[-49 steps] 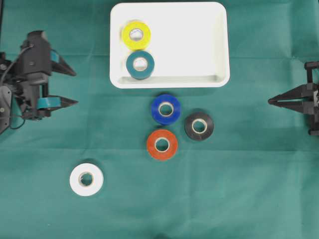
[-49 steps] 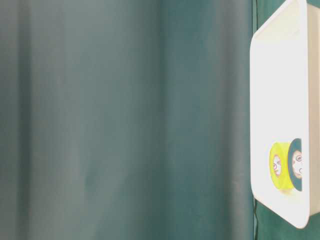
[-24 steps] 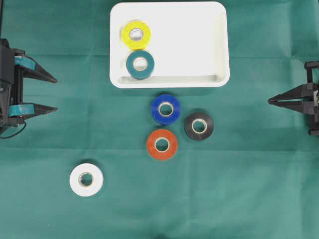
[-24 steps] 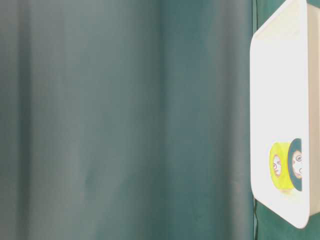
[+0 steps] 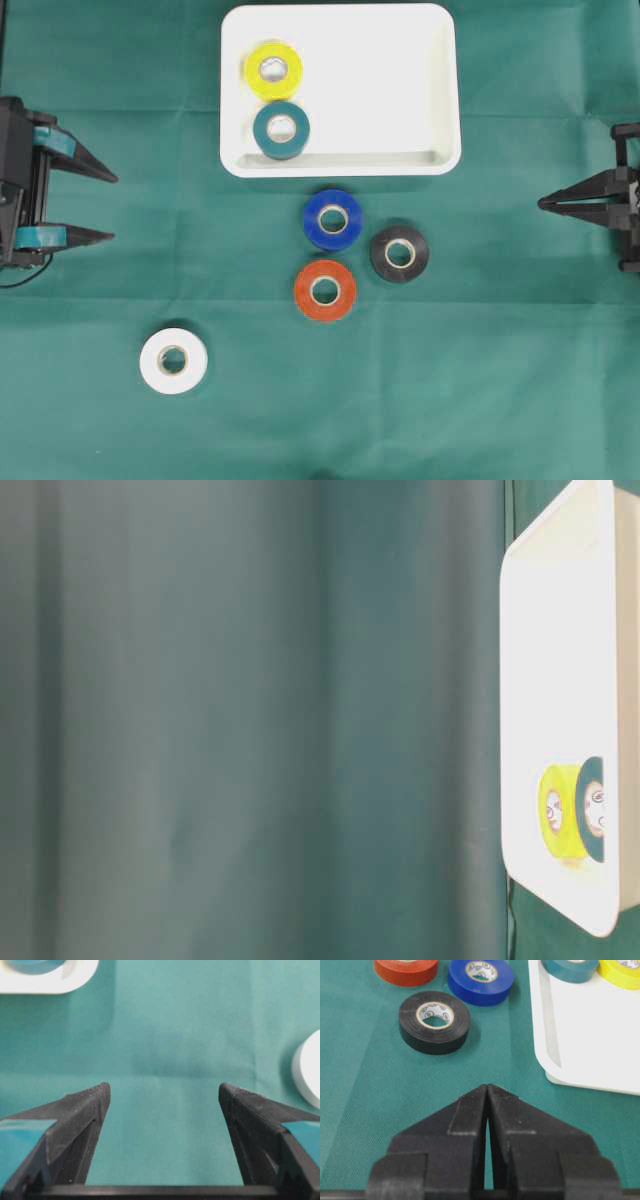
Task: Put the tape into the white case with the left arm.
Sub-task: 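Withdraw the left gripper to the left side, then reach the left gripper over the black tape roll, then lower and close the left gripper on the black roll's rim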
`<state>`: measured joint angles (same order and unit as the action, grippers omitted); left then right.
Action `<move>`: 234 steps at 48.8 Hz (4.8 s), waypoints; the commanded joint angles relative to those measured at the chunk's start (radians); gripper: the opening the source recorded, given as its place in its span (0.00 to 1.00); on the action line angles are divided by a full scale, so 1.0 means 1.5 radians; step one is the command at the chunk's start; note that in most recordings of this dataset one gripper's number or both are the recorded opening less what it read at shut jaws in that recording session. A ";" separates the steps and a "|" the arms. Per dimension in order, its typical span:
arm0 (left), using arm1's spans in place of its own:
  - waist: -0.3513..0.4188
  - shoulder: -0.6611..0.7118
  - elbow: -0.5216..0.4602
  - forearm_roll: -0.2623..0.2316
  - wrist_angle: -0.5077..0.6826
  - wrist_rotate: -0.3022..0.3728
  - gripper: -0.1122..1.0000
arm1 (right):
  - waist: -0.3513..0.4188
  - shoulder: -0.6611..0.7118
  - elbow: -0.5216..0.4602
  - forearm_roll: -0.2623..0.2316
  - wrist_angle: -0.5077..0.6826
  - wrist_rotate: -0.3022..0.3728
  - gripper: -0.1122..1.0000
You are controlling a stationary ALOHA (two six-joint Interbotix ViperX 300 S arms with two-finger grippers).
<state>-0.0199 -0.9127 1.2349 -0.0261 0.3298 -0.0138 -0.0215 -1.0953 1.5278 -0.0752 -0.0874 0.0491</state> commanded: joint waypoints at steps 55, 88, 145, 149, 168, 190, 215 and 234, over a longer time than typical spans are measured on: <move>-0.043 0.362 -0.220 -0.001 -0.083 0.002 0.86 | -0.001 0.004 -0.006 0.000 -0.006 0.001 0.02; -0.029 0.615 -0.468 0.000 -0.073 0.002 0.86 | -0.001 0.003 -0.006 0.000 -0.007 0.001 0.02; 0.009 0.848 -0.747 0.002 -0.003 0.005 0.86 | -0.001 0.003 -0.006 0.000 -0.007 0.001 0.02; 0.012 0.855 -0.755 0.002 -0.003 0.005 0.86 | -0.001 0.003 -0.005 0.000 -0.007 0.001 0.02; 0.018 0.882 -0.764 0.002 -0.003 0.005 0.86 | -0.001 0.003 -0.005 0.000 -0.007 0.001 0.02; 0.028 0.932 -0.803 0.002 0.022 0.006 0.86 | -0.001 0.003 -0.005 0.000 -0.007 0.001 0.02; 0.029 0.946 -0.821 0.002 0.047 0.006 0.67 | -0.001 0.003 -0.003 0.000 -0.008 0.001 0.02; 0.014 0.932 -0.821 0.002 0.049 0.006 0.32 | -0.001 0.003 -0.001 0.000 -0.012 0.001 0.02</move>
<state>0.0138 0.5292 0.0230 -0.0215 0.4050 -0.0015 -0.0215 -1.0953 1.5370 -0.0752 -0.0951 0.0491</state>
